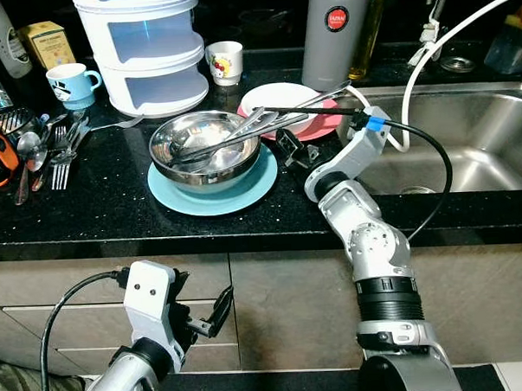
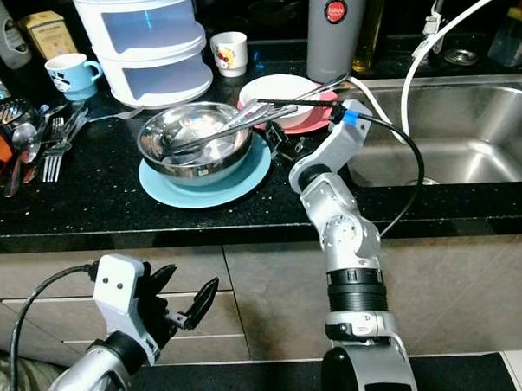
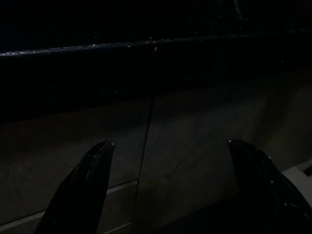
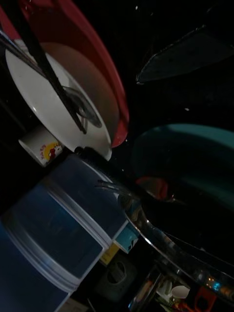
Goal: Kitchen organization
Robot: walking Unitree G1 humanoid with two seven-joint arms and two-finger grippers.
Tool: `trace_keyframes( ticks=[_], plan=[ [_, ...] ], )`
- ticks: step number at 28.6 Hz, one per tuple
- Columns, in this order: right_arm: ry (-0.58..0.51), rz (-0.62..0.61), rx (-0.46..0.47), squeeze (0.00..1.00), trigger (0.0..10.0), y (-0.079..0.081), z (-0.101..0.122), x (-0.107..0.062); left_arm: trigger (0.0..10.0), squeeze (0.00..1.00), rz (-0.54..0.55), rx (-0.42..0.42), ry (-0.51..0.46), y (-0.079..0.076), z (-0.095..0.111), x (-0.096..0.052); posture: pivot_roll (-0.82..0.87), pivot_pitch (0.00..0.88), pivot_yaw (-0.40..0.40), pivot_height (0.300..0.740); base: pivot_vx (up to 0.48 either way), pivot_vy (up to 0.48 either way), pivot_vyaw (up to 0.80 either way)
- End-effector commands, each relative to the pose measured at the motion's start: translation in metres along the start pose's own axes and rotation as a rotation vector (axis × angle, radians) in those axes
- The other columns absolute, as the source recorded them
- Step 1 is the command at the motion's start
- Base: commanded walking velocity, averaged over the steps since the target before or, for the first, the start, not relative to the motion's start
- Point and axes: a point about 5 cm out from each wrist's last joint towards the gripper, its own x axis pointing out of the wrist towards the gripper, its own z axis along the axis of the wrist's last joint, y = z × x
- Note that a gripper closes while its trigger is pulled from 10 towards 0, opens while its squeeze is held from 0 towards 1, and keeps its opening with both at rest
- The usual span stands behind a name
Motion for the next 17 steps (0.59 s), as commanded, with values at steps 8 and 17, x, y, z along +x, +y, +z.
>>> trace_keyframes(
  ticks=[8,17],
  plan=[
    [-0.009,0.143,0.077,0.0,10.0,0.018,0.0048,0.0017,10.0,0.0,-0.01,-0.001,0.029,-0.0043,-0.004,-0.0026,0.13,0.052,0.014,0.74,0.0,0.0,0.0],
    [-0.005,0.172,0.118,0.0,10.0,0.0228,0.0021,0.0061,10.0,0.0,-0.013,-0.009,0.03,-0.0076,-0.0046,-0.0031,0.13,0.059,0.007,0.74,0.0,0.0,0.0]
  ],
)
